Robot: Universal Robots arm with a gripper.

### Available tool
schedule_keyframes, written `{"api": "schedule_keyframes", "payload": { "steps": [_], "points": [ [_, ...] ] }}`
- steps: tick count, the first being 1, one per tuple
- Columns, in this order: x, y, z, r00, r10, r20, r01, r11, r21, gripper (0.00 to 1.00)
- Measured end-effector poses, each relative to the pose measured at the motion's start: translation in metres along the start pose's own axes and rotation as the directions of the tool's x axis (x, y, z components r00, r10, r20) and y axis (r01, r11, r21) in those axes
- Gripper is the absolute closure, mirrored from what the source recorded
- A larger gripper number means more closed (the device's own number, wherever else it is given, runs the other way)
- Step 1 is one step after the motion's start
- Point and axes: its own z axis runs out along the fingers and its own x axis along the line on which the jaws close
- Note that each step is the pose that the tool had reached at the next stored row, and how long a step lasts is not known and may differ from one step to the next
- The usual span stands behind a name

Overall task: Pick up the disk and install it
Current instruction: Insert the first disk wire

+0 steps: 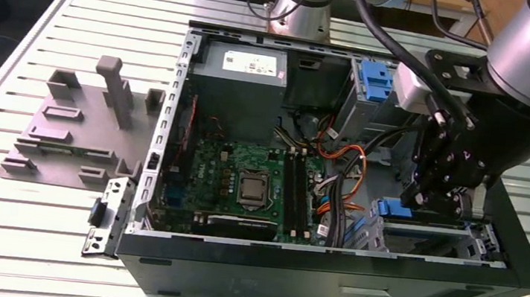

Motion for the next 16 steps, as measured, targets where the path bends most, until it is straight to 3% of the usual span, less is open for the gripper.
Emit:
{"api": "schedule_keyframes", "payload": {
  "steps": [2, 11, 16],
  "points": [
    [-0.0002, -0.0041, 0.0003, 1.0000, 0.000, -0.0001, 0.000, 1.0000, -0.0001, 0.89],
    [-0.0018, -0.0374, 0.0020, 1.0000, 0.000, -0.0003, 0.000, 1.0000, -0.0027, 0.89],
    [-0.0019, -0.0408, 0.0008, 1.0000, 0.000, -0.0003, 0.000, 1.0000, -0.0028, 0.89]
  ]
}}
